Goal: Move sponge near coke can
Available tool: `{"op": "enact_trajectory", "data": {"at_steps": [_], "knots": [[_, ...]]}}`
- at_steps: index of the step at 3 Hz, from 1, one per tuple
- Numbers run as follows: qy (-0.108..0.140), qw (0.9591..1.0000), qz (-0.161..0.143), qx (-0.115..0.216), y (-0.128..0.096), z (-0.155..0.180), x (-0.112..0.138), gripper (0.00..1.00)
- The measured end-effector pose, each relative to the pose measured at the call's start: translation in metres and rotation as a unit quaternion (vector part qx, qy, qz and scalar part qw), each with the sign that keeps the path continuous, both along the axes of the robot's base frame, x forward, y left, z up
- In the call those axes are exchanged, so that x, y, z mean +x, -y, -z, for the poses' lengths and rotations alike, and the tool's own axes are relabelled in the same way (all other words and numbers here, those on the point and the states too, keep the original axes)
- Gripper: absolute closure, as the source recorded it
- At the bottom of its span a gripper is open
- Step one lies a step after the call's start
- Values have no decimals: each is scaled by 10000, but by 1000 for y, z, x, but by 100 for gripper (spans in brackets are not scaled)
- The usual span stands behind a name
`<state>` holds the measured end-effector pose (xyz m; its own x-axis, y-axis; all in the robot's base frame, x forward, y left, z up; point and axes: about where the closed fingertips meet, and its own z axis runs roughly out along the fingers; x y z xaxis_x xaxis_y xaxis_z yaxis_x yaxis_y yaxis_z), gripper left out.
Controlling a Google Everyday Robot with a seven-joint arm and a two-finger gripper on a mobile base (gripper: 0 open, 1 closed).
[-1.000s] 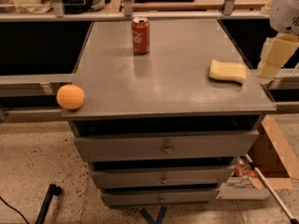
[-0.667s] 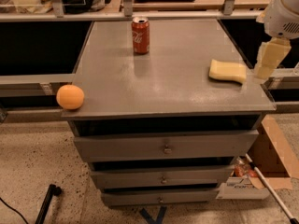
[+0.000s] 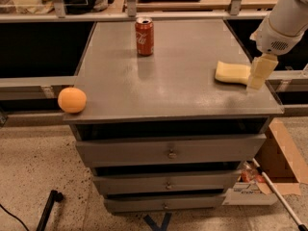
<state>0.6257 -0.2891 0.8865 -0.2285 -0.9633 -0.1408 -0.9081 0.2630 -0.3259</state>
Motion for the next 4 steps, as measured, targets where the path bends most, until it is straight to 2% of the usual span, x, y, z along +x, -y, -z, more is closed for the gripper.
{"op": "enact_trajectory", "data": {"at_steps": [1,2,3,4], "knots": [[-118,9998,-62,111,-5,23,19,0],[-222,9996,-64,169,-7,41,29,17],[-342,9992,-65,215,-6,59,37,41],[-357,9991,-67,216,-6,55,38,64]]}}
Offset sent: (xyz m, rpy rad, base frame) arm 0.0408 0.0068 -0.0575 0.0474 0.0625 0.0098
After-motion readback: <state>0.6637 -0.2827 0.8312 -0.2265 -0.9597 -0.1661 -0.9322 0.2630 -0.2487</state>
